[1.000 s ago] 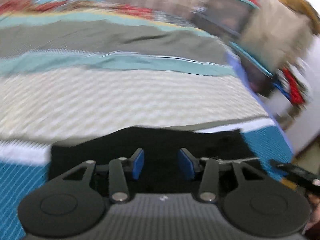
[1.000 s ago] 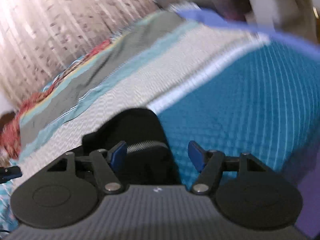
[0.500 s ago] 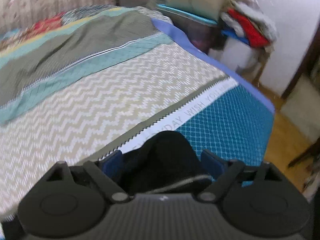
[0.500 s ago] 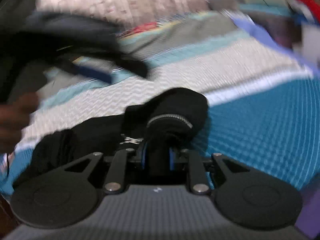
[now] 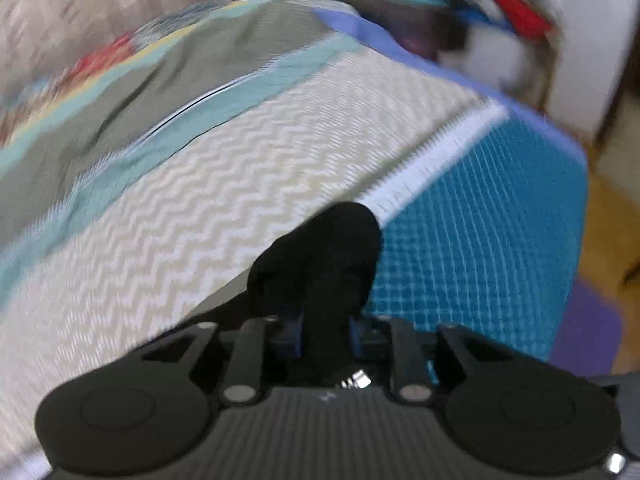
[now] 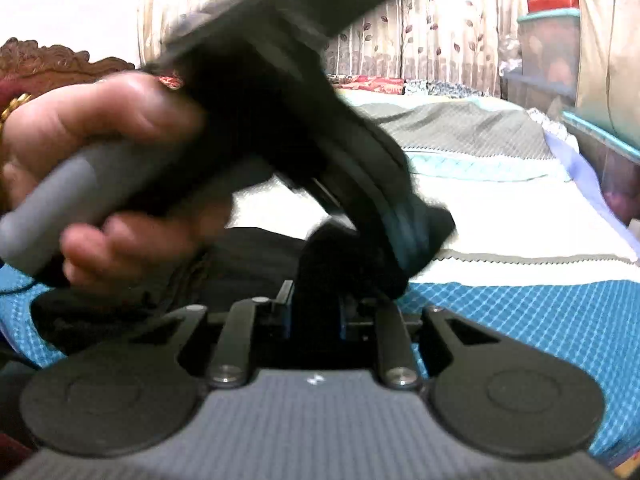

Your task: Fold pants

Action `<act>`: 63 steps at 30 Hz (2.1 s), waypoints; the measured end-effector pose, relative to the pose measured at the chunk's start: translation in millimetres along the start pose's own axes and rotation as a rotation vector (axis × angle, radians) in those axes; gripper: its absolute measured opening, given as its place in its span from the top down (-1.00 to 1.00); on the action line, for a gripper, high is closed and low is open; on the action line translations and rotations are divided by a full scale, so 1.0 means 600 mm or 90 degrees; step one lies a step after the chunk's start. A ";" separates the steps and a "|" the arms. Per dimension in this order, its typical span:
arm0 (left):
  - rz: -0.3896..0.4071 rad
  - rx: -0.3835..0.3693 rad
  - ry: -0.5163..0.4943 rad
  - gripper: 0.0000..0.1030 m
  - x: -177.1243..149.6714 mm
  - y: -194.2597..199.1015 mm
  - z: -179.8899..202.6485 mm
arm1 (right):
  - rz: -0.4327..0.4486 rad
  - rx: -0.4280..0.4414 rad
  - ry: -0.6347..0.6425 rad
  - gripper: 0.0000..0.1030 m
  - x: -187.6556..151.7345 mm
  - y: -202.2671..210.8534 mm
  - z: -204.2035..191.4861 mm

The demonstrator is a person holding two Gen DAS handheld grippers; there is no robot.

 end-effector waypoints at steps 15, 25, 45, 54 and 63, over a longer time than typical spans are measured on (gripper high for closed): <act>0.134 -0.060 0.303 0.68 -0.115 0.162 -0.241 | 0.002 0.120 0.104 0.74 0.040 0.019 -0.133; 0.122 0.026 0.462 0.63 -0.286 0.189 -0.405 | -0.082 0.292 0.249 0.38 -0.008 -0.036 -0.318; 0.169 -0.012 0.531 -0.64 -0.338 0.198 -0.391 | -0.139 0.309 0.050 0.00 -0.006 -0.005 -0.228; 0.170 -0.054 0.492 -0.73 -0.301 0.190 -0.353 | -0.150 0.295 0.050 0.00 -0.014 -0.020 -0.238; 0.154 -0.080 0.487 0.72 -0.311 0.166 -0.324 | -0.144 0.295 0.074 0.25 -0.011 -0.009 -0.254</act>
Point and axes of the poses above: each gripper's, at about its wrist camera, not at the fingertips, and y roughly against the way its jaws point, z to its right, x to its top, the point moved 10 cm from there along -y, roughly the way its jaws point, and after that the axes turned 8 degrees about -x, right-handed, at the moved point
